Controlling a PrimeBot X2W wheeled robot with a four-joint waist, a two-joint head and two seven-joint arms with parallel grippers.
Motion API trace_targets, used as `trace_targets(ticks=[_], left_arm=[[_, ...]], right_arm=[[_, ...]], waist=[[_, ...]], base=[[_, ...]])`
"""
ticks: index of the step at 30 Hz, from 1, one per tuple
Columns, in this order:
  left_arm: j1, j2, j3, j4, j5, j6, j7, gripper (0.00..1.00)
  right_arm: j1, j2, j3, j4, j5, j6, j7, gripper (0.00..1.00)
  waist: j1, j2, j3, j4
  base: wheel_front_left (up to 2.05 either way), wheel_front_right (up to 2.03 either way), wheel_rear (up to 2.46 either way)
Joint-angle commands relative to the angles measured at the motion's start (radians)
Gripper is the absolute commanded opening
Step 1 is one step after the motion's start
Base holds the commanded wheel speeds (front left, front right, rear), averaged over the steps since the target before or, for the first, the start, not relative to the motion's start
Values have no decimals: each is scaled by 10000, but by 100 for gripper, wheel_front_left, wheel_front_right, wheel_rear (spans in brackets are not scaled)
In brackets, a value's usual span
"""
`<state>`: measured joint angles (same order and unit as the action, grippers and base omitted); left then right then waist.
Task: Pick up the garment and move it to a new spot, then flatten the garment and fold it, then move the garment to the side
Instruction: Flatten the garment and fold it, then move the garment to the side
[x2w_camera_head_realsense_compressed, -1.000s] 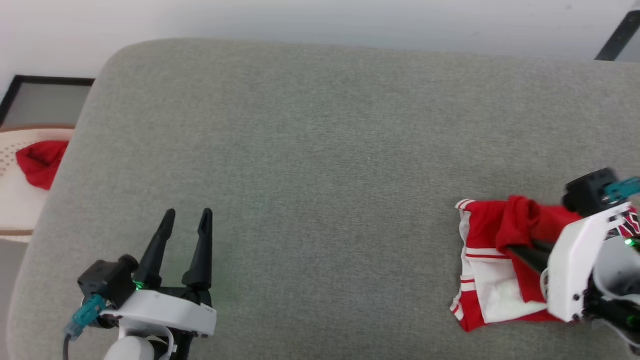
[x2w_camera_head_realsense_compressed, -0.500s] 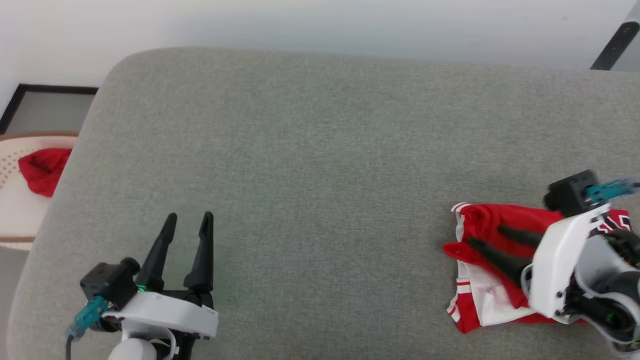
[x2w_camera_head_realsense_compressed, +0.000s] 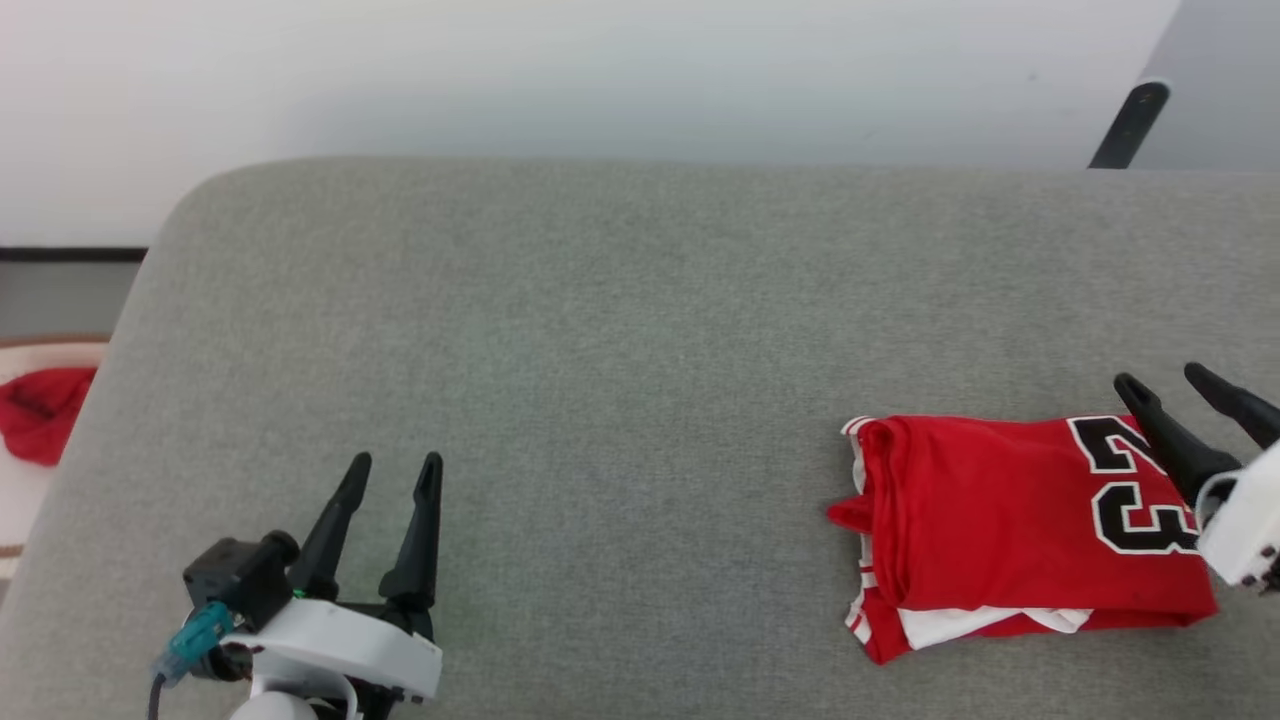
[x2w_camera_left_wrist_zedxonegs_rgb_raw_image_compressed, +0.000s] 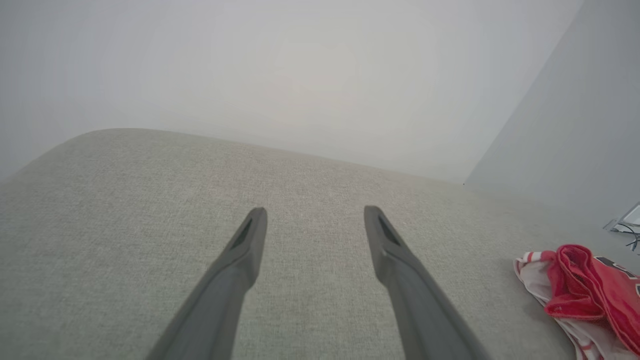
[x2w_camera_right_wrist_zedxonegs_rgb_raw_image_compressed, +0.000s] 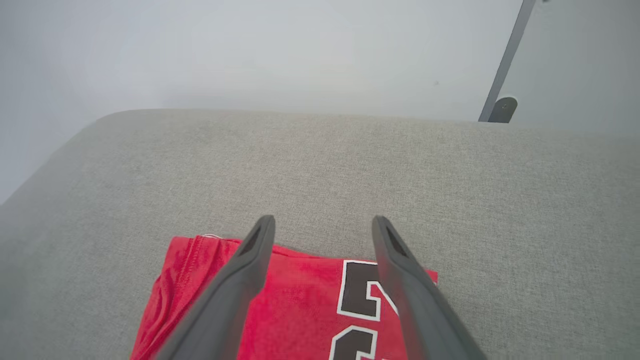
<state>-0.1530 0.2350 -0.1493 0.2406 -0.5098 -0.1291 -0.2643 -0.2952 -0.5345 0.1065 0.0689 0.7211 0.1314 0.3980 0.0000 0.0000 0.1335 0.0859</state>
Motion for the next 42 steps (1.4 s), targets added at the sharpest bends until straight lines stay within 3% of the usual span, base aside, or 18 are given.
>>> trace_targets(ticks=[1,8,14,18,27,42], left_arm=[[125,71,19,37,-79,-20,10,100],[432,212,-17,179,-125,-20,12,100],[737,302,83,181,-94,-17,12,100],[1064,318,168,82,136,134,12,100],[2043,144,605,-595,324,284,12,100],[2842,160,871,-1475,691,497,12,100]], right_arm=[[194,-112,-13,113,37,-10,-329,100],[802,-175,21,965,-72,-10,-2735,100],[1101,234,99,1483,-673,-10,-4814,100],[1259,510,261,1817,-982,-10,-5641,100],[1617,568,89,1915,-1388,-10,-6152,100],[2271,625,-790,1035,-1682,-11,-5753,100]], waist=[[0,0,-237,-232],[0,0,-602,-571],[0,0,-762,-789],[0,0,-1002,-873],[0,0,-1425,-946],[0,0,-1452,-810]], base=[[0,0,0],[0,0,0],[0,0,0],[0,0,0],[0,0,0],[0,0,0]])
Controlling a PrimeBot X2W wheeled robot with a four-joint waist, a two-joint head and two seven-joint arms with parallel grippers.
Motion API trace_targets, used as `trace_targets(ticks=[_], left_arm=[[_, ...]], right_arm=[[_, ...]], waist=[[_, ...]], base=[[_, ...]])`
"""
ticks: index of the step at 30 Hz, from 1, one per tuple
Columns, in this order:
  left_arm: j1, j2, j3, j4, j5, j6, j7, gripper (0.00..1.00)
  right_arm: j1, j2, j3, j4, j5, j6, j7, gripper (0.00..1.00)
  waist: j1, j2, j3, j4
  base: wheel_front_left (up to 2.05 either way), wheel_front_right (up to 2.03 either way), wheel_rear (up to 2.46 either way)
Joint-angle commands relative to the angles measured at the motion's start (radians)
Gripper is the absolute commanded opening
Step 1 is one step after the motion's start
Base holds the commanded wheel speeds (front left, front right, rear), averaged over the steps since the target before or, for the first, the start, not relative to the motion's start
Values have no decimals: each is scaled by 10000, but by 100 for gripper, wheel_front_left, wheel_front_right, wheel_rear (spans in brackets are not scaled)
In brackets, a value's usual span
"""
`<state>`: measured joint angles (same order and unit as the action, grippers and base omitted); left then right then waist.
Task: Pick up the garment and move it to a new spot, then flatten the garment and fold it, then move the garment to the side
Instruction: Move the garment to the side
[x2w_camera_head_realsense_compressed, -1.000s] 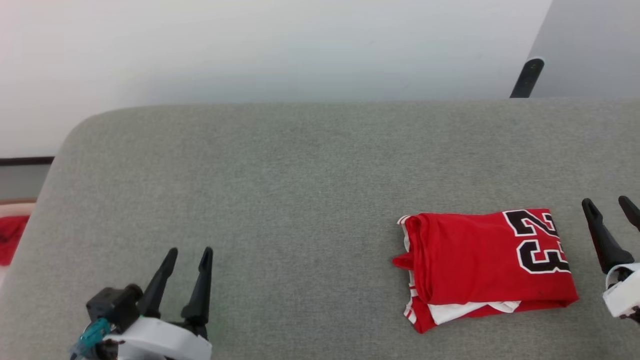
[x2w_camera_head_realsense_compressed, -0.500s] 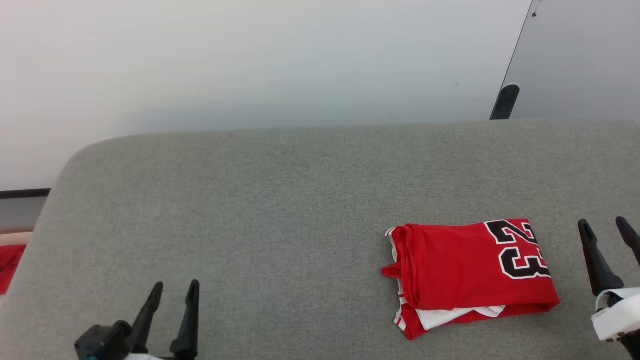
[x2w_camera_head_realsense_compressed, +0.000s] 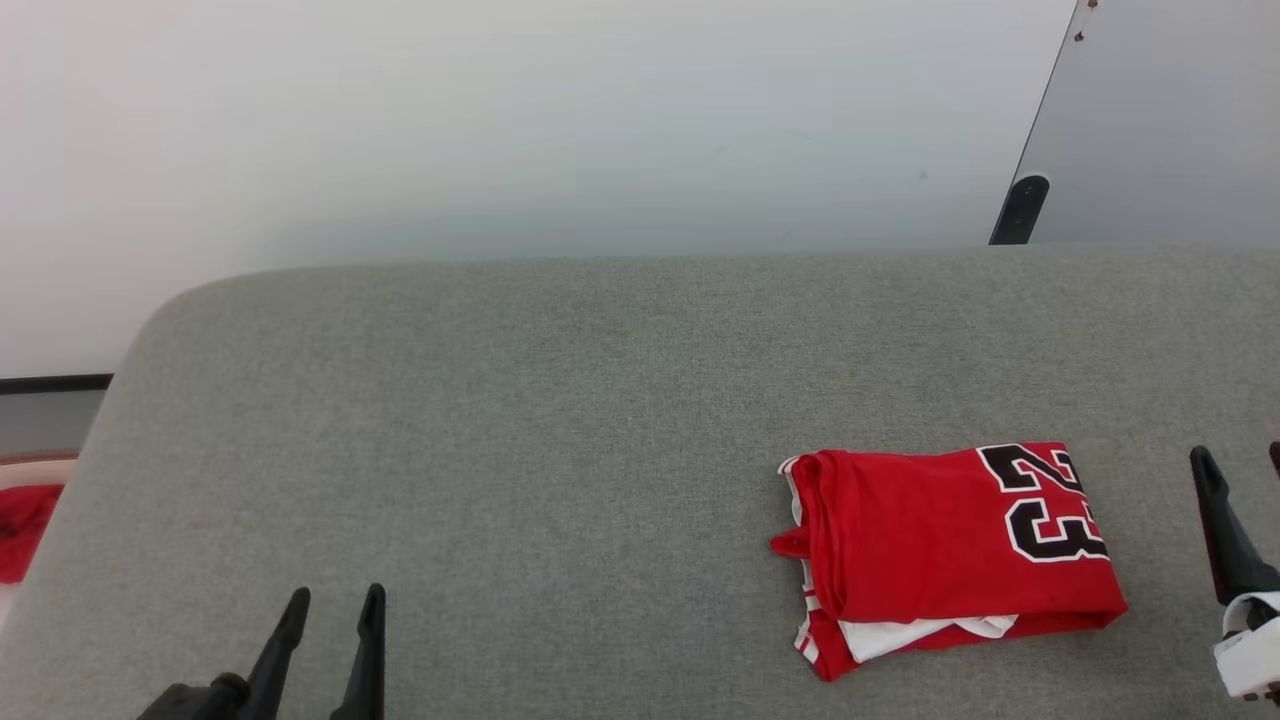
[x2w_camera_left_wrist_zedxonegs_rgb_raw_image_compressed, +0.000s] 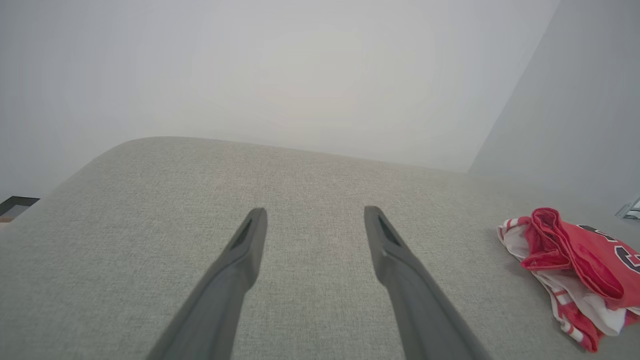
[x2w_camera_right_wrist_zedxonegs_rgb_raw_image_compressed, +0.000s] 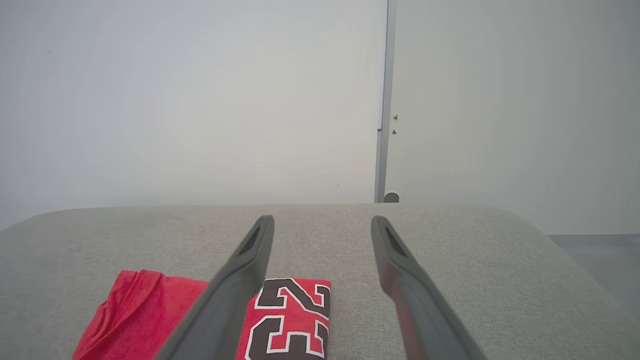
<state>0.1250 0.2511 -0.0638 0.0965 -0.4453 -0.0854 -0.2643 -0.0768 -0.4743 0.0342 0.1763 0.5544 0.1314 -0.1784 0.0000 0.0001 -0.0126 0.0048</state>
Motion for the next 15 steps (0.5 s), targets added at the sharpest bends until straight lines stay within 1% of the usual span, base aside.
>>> trace_targets(ticks=[1,9,12,15], left_arm=[[63,-1,16,-35,47,60,12,100],[-61,-20,-68,-89,2,69,12,100],[-134,-44,-74,-75,-71,71,12,100],[-253,-102,-36,-73,-201,32,12,100]], right_arm=[[87,23,-67,-39,-16,-11,11,100],[93,91,44,-180,58,-11,354,100],[17,20,117,-197,94,-11,509,100],[-281,-154,307,-235,178,-11,1084,100]], waist=[[0,-1,9,1],[0,-1,83,5],[0,-1,139,17],[0,-1,292,7]], base=[[0,0,0],[0,0,0],[0,0,0],[0,0,0]])
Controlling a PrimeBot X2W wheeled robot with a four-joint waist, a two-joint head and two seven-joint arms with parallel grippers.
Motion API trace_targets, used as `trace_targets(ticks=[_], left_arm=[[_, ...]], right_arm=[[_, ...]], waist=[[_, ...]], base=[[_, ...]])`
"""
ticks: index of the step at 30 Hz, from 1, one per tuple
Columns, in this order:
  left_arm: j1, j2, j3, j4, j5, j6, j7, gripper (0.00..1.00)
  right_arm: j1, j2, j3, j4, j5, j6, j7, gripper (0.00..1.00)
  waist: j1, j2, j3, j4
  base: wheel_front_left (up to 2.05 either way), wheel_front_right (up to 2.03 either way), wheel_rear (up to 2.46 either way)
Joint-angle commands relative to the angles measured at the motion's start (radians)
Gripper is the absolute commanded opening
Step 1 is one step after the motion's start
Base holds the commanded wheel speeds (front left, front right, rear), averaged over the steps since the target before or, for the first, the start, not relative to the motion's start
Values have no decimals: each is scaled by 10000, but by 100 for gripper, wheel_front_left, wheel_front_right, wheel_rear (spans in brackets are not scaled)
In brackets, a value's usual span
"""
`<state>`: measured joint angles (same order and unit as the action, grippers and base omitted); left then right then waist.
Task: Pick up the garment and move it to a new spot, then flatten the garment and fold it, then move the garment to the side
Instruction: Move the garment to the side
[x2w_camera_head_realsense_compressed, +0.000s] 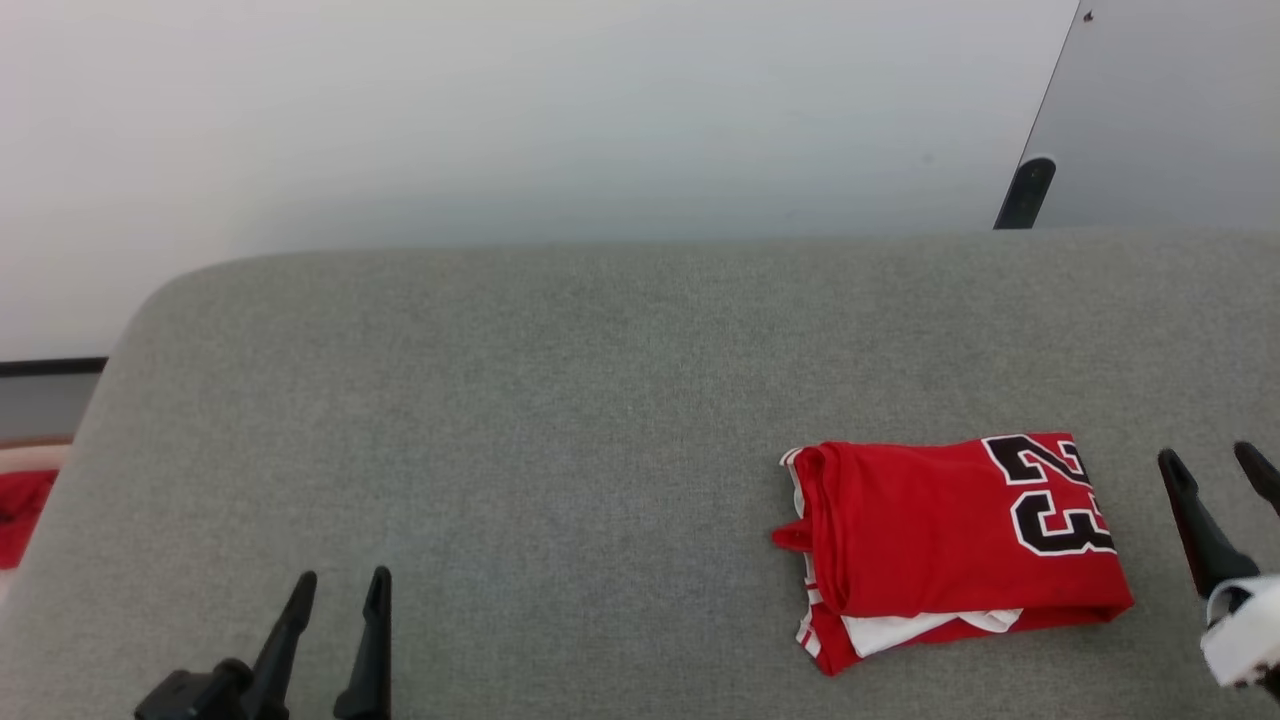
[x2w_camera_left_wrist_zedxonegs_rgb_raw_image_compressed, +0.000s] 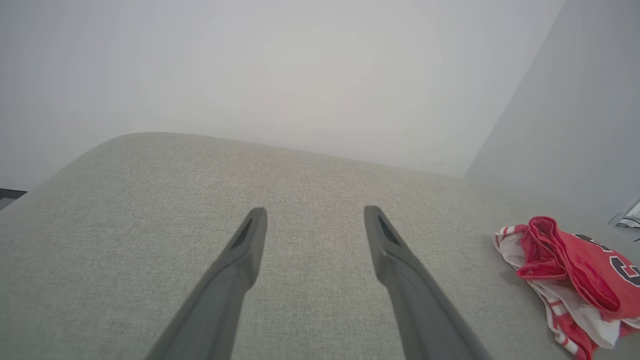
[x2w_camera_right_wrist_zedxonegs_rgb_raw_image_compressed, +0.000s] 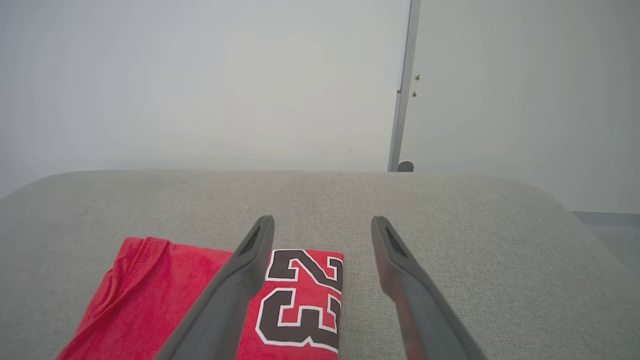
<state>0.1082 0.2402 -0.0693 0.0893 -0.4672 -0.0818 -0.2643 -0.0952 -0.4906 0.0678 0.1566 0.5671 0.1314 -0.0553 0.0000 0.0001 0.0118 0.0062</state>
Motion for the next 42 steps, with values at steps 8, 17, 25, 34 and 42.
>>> trace_targets(ticks=[8,17,25,34,42], left_arm=[[-541,-146,78,122,-116,-117,12,100],[-1507,-234,-18,354,-64,-335,12,100],[-2216,-419,-123,625,6,-460,12,100],[-2512,-524,-160,843,50,-493,12,100],[-2444,-405,-214,767,39,-500,12,100]], right_arm=[[-1300,-806,693,308,646,-11,4531,100],[-2990,-966,587,338,1033,-11,9120,100],[-3152,-582,319,900,681,-11,9804,100],[-2912,47,745,1659,508,-11,9462,40],[-2922,60,411,1809,832,-15,8543,0]], waist=[[0,-1,885,-33],[0,-1,2208,215],[0,-1,2898,544],[0,-1,3008,595],[0,-1,2808,236]], base=[[0,0,0],[0,0,0],[0,0,0],[0,0,0],[0,0,0]])
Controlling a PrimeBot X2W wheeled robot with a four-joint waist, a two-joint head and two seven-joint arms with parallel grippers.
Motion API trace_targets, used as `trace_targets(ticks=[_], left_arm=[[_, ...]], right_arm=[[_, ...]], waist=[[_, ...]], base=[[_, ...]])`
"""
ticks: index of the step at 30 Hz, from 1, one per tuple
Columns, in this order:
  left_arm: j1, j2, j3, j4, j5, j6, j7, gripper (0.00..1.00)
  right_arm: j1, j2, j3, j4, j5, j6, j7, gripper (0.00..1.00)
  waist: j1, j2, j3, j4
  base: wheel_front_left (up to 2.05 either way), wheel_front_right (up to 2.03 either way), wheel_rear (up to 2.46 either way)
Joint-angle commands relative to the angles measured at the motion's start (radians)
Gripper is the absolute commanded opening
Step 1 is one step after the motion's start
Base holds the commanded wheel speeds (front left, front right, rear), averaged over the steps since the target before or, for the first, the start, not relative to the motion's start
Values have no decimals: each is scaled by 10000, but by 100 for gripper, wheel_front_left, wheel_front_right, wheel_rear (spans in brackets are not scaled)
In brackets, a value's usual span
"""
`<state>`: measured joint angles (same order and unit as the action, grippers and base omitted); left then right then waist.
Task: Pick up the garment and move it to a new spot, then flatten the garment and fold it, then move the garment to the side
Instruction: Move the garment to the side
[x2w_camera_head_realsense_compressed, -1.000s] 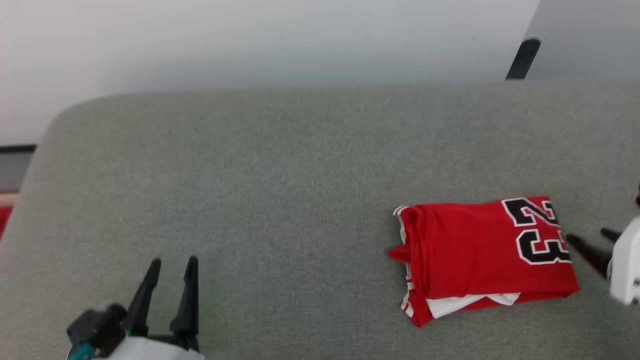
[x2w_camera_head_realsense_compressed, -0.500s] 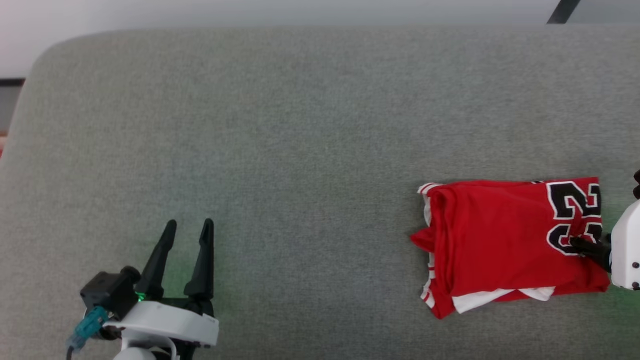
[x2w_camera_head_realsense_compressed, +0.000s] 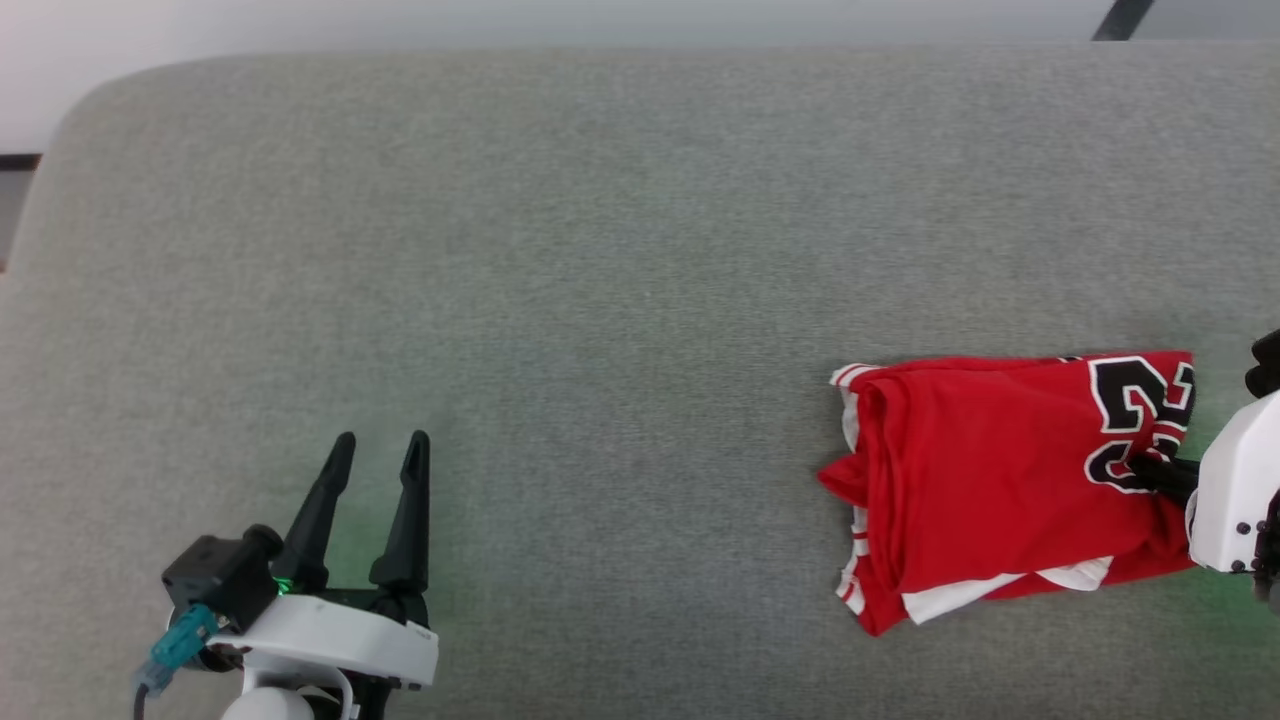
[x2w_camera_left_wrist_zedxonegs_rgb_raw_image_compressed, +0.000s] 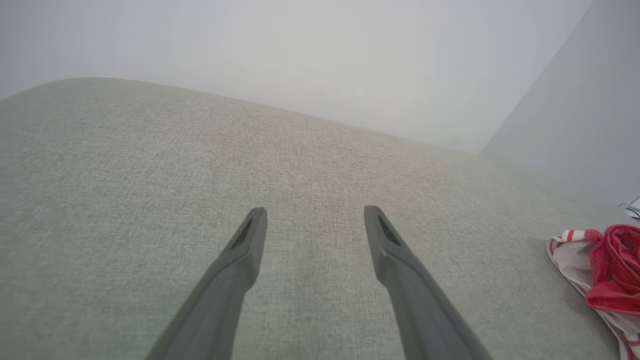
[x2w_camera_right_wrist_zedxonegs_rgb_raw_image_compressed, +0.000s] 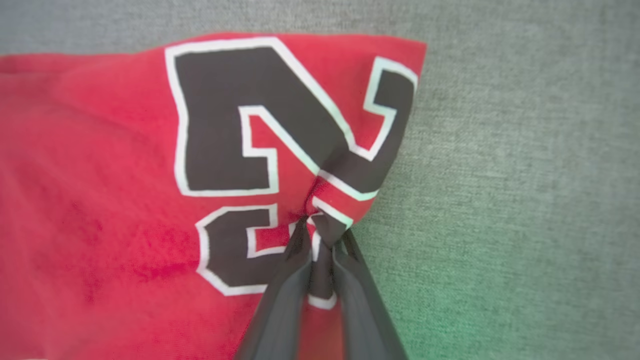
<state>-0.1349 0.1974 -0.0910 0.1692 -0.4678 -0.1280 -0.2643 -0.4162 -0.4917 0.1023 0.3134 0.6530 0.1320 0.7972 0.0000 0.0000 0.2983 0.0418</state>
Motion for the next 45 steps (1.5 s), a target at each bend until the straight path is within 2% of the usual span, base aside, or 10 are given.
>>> trace_targets(ticks=[1,4,14,20,26,31,39,45], left_arm=[[4,38,-7,-65,53,-38,12,100],[-4,90,-80,-132,100,-37,11,100],[-398,516,-221,-819,401,-31,12,100],[-659,907,79,-1654,781,-31,12,100],[-531,1184,417,-2346,1019,-31,12,100],[-560,1423,446,-2839,1176,-31,12,100],[-716,1625,452,-3244,1384,-32,11,100],[-809,1672,619,-3397,1426,-32,12,100]], right_arm=[[281,45,-90,242,53,-26,-120,0],[264,-276,-513,215,97,-29,-637,0],[-509,-689,-2112,739,-269,-18,-2196,0],[-1379,-1005,-2223,1162,-953,-18,-2884,0],[-1958,-1248,-2421,1806,-1662,-18,-3336,0],[-2375,-1259,-2429,2570,-2851,-18,-4027,0],[-3268,-694,-2484,3926,-4100,-18,-5031,0],[-3859,-635,-2409,4891,-4925,-18,-5712,0]], waist=[[0,0,-64,-205],[0,0,-40,-489],[0,0,332,-1767],[0,0,689,-2266],[0,0,977,-2379],[0,0,1302,-2358],[0,0,1711,-2317],[0,0,1820,-2240]], base=[[0,0,0],[0,0,0],[0,0,0],[0,0,0],[0,0,0],[0,0,0],[0,0,0],[0,0,0]])
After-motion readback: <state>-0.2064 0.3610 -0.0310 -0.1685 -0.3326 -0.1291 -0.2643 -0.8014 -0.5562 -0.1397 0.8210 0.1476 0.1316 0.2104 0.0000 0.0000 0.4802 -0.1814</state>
